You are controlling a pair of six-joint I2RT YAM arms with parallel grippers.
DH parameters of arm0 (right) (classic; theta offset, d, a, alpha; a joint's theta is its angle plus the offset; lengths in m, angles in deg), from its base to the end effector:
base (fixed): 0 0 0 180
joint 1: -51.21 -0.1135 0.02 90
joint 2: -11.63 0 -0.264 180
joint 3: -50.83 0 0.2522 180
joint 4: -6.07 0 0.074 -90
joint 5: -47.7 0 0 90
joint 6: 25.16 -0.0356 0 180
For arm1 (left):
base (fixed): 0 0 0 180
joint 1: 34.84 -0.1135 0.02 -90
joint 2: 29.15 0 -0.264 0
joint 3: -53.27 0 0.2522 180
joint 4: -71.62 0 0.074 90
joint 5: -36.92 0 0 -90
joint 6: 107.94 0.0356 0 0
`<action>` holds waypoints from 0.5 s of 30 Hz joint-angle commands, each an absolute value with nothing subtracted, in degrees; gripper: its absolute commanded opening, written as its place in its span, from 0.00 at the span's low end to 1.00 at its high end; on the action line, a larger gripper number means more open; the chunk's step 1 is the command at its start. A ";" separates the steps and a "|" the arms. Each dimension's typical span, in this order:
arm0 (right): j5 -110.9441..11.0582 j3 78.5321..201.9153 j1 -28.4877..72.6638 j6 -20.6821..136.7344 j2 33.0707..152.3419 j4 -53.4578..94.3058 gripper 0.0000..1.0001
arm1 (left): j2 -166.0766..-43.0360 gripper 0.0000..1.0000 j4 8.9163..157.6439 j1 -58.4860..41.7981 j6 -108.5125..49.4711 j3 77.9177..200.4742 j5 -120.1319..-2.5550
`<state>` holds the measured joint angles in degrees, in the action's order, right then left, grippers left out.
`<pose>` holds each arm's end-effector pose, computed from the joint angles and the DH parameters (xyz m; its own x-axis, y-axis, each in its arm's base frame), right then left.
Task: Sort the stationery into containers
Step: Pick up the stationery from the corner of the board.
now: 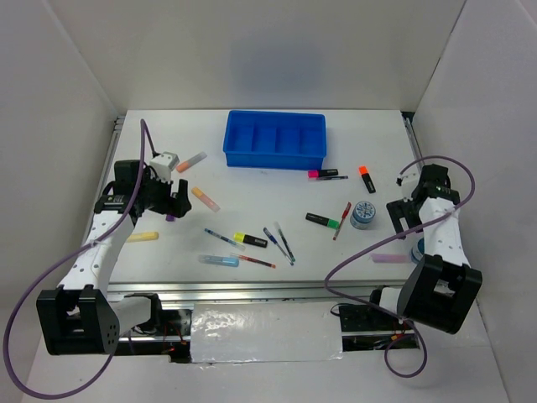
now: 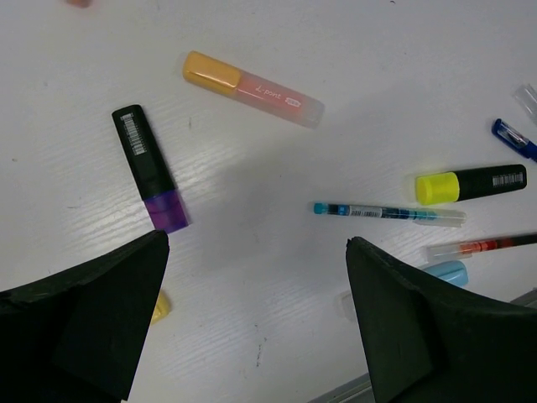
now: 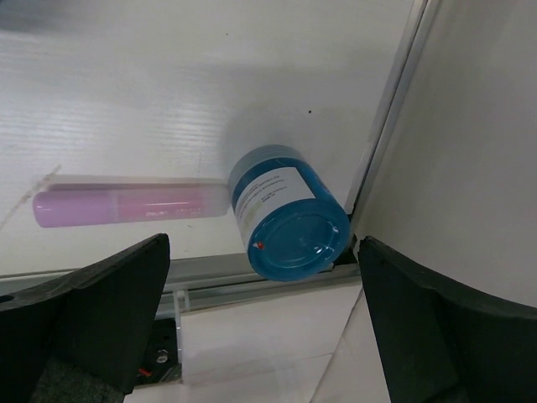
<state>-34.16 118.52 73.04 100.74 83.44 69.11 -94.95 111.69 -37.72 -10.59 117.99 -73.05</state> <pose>0.2131 -0.0908 0.2455 -0.9388 -0.2493 -0.2379 -0.1621 0.9288 -0.3333 0.2452 0.0002 0.2788 -0.6250 0.0889 -0.7756 0.2920 0.9480 -0.1266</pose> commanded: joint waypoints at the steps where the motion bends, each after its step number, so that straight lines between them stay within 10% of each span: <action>1: -32.72 118.12 74.50 103.42 84.48 68.44 1.00 | -94.63 0.99 111.49 -38.01 -9.42 119.76 -75.85; 15: -35.01 115.84 79.07 109.84 88.17 70.01 1.00 | -94.54 0.99 112.01 -37.92 -8.36 119.76 -78.39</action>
